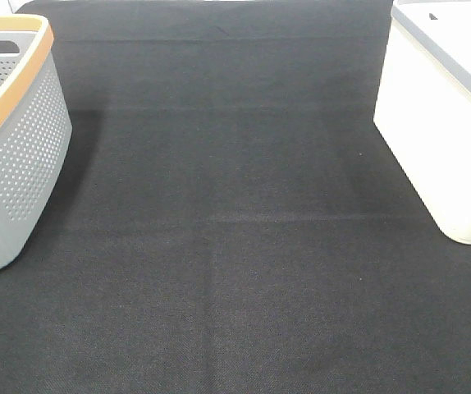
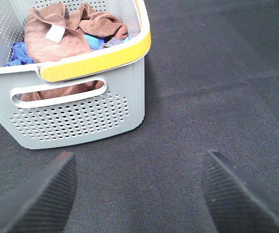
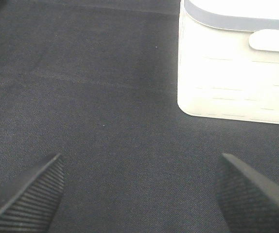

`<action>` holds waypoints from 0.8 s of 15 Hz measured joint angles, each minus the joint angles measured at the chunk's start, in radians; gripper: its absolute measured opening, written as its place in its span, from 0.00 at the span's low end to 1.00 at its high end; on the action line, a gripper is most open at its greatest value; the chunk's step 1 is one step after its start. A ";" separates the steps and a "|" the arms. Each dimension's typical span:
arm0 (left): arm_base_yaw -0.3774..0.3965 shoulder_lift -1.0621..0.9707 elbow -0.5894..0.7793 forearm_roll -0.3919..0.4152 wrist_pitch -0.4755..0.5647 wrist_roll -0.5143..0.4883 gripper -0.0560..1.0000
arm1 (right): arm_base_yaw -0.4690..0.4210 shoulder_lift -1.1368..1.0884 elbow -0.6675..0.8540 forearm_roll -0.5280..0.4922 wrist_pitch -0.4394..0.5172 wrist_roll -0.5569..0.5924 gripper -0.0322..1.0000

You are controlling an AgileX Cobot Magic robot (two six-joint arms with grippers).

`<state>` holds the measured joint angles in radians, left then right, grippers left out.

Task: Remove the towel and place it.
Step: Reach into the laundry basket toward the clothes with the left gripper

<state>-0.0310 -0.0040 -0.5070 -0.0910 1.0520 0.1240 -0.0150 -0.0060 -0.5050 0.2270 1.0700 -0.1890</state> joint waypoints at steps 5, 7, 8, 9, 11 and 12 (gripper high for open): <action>0.000 0.000 0.000 0.000 0.000 0.000 0.71 | 0.000 0.000 0.000 0.000 0.000 0.000 0.80; 0.000 0.000 0.000 0.000 0.000 0.000 0.71 | 0.000 0.000 0.000 0.000 0.000 0.000 0.80; 0.000 0.000 0.000 0.000 0.000 0.000 0.71 | 0.000 0.000 0.000 0.000 0.000 0.000 0.80; 0.000 0.000 0.000 0.000 0.000 0.000 0.71 | 0.000 0.000 0.000 0.000 0.000 0.000 0.80; 0.000 0.000 0.000 0.000 0.000 0.000 0.71 | 0.000 0.000 0.000 0.000 0.000 0.000 0.80; 0.000 0.000 0.000 0.000 0.000 0.000 0.71 | 0.000 0.000 0.000 0.000 0.000 0.000 0.80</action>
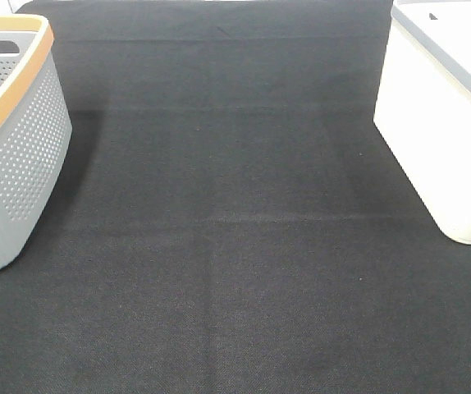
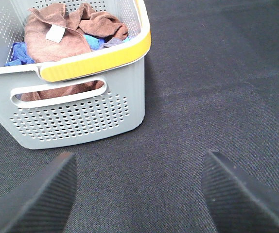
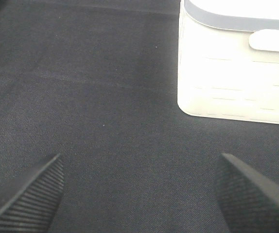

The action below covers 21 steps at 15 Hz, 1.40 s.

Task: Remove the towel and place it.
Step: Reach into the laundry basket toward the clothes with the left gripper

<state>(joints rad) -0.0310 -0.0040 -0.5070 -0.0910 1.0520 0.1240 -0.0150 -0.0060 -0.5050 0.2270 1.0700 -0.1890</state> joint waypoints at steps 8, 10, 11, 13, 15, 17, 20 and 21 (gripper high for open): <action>0.000 0.000 0.000 0.000 0.000 0.000 0.71 | 0.000 0.000 0.000 0.000 0.000 0.000 0.80; 0.000 0.000 0.000 0.000 0.000 0.000 0.71 | 0.000 0.000 0.000 0.000 0.000 0.000 0.80; 0.000 0.000 0.000 0.000 0.000 0.000 0.71 | 0.000 0.000 0.000 0.000 0.000 0.000 0.80; 0.000 0.000 0.000 0.000 0.000 0.000 0.71 | 0.000 0.000 0.000 0.000 0.000 0.000 0.80; 0.000 0.000 0.000 0.000 0.000 0.000 0.71 | 0.000 0.000 0.000 0.000 0.000 0.000 0.80; 0.000 0.000 0.000 0.000 0.000 0.000 0.71 | 0.000 0.000 0.000 0.000 0.000 0.000 0.80; 0.000 0.000 0.000 0.000 0.000 0.000 0.71 | 0.000 0.000 0.000 0.000 0.000 0.000 0.80; 0.000 0.000 0.000 0.000 0.000 0.000 0.71 | 0.000 0.000 0.000 0.000 0.000 0.000 0.80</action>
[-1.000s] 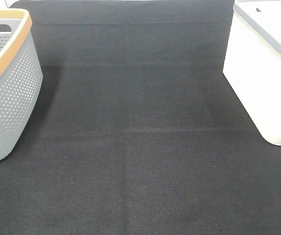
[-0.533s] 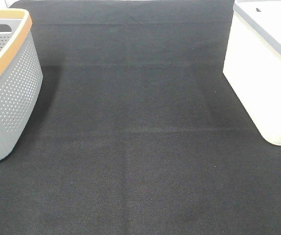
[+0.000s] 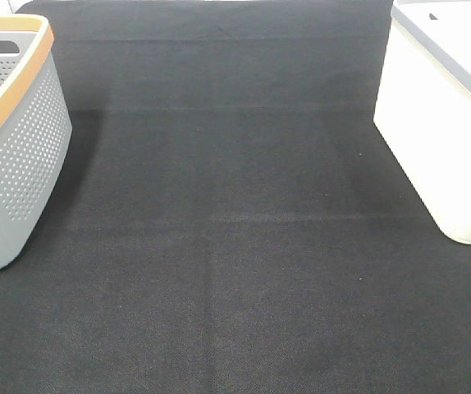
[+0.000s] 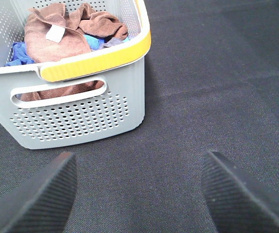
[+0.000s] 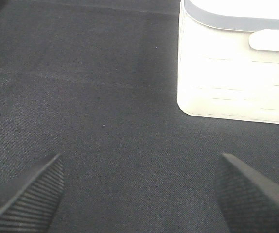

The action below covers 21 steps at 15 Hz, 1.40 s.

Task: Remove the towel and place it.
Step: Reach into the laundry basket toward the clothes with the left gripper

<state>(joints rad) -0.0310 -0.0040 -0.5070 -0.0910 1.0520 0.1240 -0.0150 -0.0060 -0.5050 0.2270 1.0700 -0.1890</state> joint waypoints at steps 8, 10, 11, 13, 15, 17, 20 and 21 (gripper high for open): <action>0.000 0.000 0.000 0.000 0.000 0.000 0.71 | 0.000 0.000 0.000 0.000 0.000 0.000 0.80; 0.000 0.000 0.000 0.000 0.000 0.000 0.71 | 0.000 0.000 0.000 0.000 0.000 0.000 0.80; 0.000 0.000 0.000 0.000 0.000 0.000 0.71 | 0.000 0.000 0.000 0.000 0.000 0.000 0.80; 0.000 0.000 0.000 0.000 0.000 0.000 0.71 | 0.000 0.000 0.000 0.000 0.000 0.000 0.80; 0.000 0.000 0.000 0.000 0.000 0.000 0.71 | 0.000 0.000 0.000 0.000 0.000 0.000 0.80; 0.000 0.000 0.000 0.000 0.000 0.000 0.71 | 0.000 0.000 0.000 0.000 0.000 0.000 0.80; 0.000 0.000 0.000 0.000 0.000 0.000 0.71 | 0.000 0.000 0.000 0.000 0.000 0.000 0.80; 0.000 0.000 0.000 0.000 0.000 0.000 0.71 | 0.000 0.000 0.000 0.000 0.000 0.000 0.80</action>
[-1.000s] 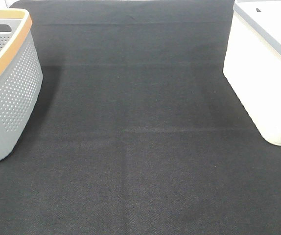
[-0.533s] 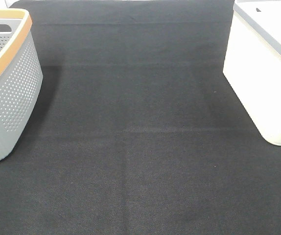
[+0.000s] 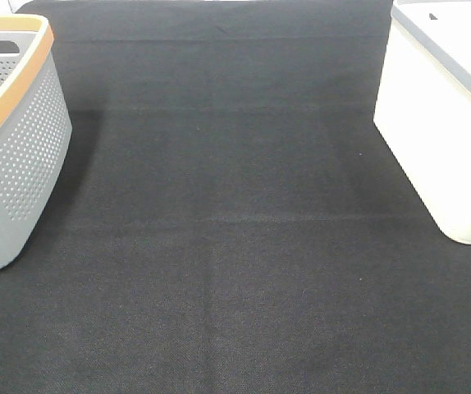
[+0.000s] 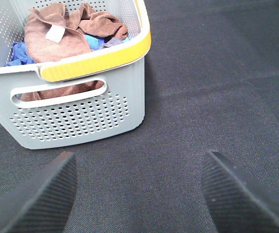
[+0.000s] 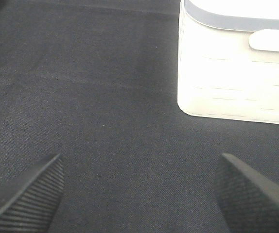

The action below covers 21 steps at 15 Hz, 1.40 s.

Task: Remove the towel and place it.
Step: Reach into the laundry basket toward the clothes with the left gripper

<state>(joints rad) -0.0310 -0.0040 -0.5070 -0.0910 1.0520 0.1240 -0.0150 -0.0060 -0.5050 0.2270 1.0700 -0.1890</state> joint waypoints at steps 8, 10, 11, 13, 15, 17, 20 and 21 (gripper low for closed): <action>0.000 0.000 0.000 -0.001 0.000 0.000 0.71 | 0.000 0.000 0.000 0.000 0.000 0.000 0.80; 0.000 0.000 0.000 -0.001 0.000 0.000 0.71 | 0.000 0.000 0.000 0.000 0.000 0.000 0.80; 0.000 0.000 0.000 -0.001 0.000 -0.007 0.71 | 0.000 0.000 0.000 0.000 0.000 0.000 0.80; 0.000 0.000 -0.004 -0.001 -0.022 -0.046 0.71 | 0.000 0.000 0.000 0.000 -0.001 0.000 0.80; 0.000 0.023 -0.023 0.000 -0.128 -0.067 0.71 | 0.000 0.000 0.000 0.000 -0.001 0.000 0.80; 0.000 0.133 -0.030 0.002 -0.323 -0.091 0.71 | 0.000 0.000 0.000 0.000 -0.001 0.000 0.80; 0.000 0.352 -0.049 0.032 -0.484 -0.196 0.71 | 0.000 0.000 0.000 0.000 -0.001 0.000 0.80; 0.000 0.442 -0.076 0.068 -0.518 -0.226 0.71 | 0.000 0.000 0.000 0.000 -0.001 0.000 0.80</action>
<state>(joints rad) -0.0310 0.4380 -0.5830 -0.0230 0.5340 -0.1020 -0.0150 -0.0060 -0.5050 0.2270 1.0690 -0.1890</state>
